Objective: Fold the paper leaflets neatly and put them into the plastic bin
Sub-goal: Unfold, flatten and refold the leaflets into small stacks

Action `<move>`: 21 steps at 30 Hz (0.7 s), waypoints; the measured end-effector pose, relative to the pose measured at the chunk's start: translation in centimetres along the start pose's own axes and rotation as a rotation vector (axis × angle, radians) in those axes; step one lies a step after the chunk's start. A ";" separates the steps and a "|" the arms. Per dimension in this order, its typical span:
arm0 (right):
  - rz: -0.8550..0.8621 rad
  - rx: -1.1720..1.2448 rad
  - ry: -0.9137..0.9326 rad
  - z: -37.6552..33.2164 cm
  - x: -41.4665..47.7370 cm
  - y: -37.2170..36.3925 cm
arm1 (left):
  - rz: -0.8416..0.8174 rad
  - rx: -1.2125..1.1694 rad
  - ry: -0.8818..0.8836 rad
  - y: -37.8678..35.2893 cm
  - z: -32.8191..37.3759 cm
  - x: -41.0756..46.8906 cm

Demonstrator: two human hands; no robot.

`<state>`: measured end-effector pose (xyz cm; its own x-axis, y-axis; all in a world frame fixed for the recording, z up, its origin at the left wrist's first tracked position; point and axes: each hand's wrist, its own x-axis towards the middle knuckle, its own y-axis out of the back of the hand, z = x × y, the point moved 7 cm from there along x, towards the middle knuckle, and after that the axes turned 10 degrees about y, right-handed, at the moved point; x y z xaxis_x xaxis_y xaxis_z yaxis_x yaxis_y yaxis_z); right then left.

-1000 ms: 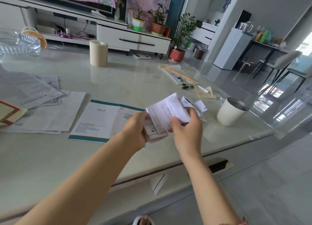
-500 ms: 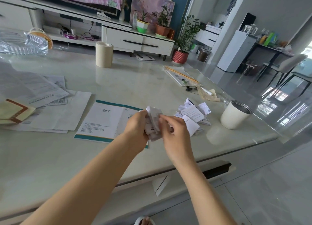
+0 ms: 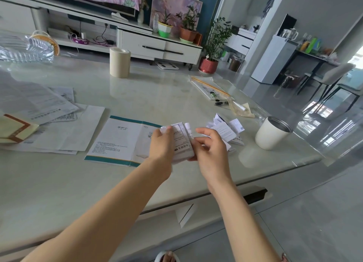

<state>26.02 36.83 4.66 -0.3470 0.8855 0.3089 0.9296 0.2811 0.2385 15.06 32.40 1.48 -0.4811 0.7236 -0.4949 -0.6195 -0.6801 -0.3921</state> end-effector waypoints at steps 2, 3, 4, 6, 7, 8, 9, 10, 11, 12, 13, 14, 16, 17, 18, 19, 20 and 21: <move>-0.020 0.015 0.027 -0.5 -0.3 -0.6 | 0.069 0.028 -0.124 0.4 0.5 -0.3; -0.032 0.042 0.015 -0.6 -0.5 -1.0 | 0.086 0.032 -0.191 0.5 0.7 -0.4; -0.045 0.076 -0.010 -0.6 -0.7 -1.5 | 0.094 0.035 -0.246 0.5 0.9 -0.5; -0.086 0.128 -0.054 -0.5 -1.3 -2.5 | 0.090 0.041 -0.299 0.4 1.1 -0.5; -0.106 0.137 -0.072 -0.4 -1.5 -2.9 | 0.084 0.041 -0.313 0.3 1.2 -0.5; -0.120 0.143 -0.095 -0.2 -1.6 -3.2 | 0.079 0.045 -0.321 0.3 1.2 -0.5; -0.117 0.145 -0.116 -0.1 -1.5 -3.2 | 0.069 0.055 -0.316 0.3 1.3 -0.3; -0.106 0.142 -0.132 0.0 -1.4 -2.9 | 0.047 0.069 -0.293 0.2 1.4 -0.1; -0.107 0.129 -0.136 -0.2 -1.1 -2.4 | 0.013 0.096 -0.254 0.1 1.7 0.2; -0.131 0.106 -0.130 -0.3 -0.9 -1.9 | -0.022 0.132 -0.210 0.1 2.0 0.5; -0.180 0.073 -0.114 -0.4 -0.7 -1.5 | -0.044 0.184 -0.185 0.1 2.5 0.6; -0.244 0.032 -0.103 -0.5 -0.7 -1.3 | -0.043 0.270 -0.194 0.3 3.2 0.7; -0.347 -0.051 -0.071 -0.6 -0.9 -1.3 | 0.029 0.523 -0.324 0.5 4.4 0.4; -0.359 -0.077 -0.050 -0.5 -1.0 -1.4 | 0.079 0.650 -0.410 0.4 4.7 0.0; -0.357 -0.101 -0.027 -0.7 -1.1 -1.5 | 0.131 0.749 -0.491 0.3 4.7 -0.4; -0.339 -0.117 0.002 -1.0 -1.1 -1.4 | 0.179 0.805 -0.562 0.1 4.7 -0.8; -0.301 -0.114 0.014 -1.2 -1.1 -1.4 | 0.229 0.818 -0.610 0.1 4.7 -1.2; -0.236 -0.089 0.004 -1.1 -1.0 -1.2 | 0.276 0.782 -0.639 0.3 4.7 -1.4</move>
<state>25.13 35.16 5.11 -0.5538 0.7978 0.2384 0.8082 0.4462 0.3843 12.64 31.77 5.74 -0.7642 0.6371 0.1008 -0.5568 -0.7304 0.3956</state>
